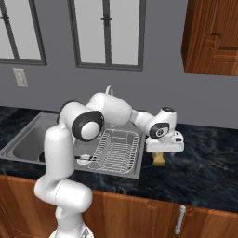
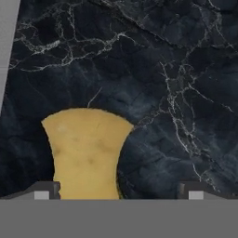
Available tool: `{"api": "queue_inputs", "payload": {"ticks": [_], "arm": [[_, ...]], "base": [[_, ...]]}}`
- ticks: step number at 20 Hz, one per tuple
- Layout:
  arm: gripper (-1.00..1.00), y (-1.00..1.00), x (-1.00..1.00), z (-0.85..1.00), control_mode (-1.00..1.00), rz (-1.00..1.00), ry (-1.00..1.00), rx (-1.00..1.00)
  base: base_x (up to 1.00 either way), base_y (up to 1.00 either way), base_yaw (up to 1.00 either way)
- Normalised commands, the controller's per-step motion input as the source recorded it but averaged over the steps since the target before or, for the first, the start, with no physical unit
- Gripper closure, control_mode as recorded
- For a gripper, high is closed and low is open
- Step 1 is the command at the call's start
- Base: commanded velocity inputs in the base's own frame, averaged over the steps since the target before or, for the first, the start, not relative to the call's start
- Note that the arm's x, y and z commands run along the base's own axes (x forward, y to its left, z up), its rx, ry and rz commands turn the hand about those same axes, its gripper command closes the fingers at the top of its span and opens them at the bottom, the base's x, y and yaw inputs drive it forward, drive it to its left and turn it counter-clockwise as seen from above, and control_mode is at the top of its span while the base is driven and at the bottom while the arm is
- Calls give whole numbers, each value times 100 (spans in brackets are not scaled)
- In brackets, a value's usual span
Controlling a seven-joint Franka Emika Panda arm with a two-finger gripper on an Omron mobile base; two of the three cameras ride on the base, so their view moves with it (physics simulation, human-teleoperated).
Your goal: Pick the pan and sponge and place them into the sink. Then turn on the water.
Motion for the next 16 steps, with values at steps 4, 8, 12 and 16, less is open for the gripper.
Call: {"api": "queue_inputs", "payload": {"ticks": [4, 8, 12, 16], "arm": [[-100, 46, -2, 0, -100, 4, 0, 0], [-100, 31, -3, -11, -100, 1, 0, 0], [-100, 3, 0, -25, -100, 0, 0, 0], [-100, -8, 0, -14, -100, 0, 0, 0]], "base": [[0, 0, 0], [0, 0, 0], [0, 0, 0], [0, 0, 0]]}}
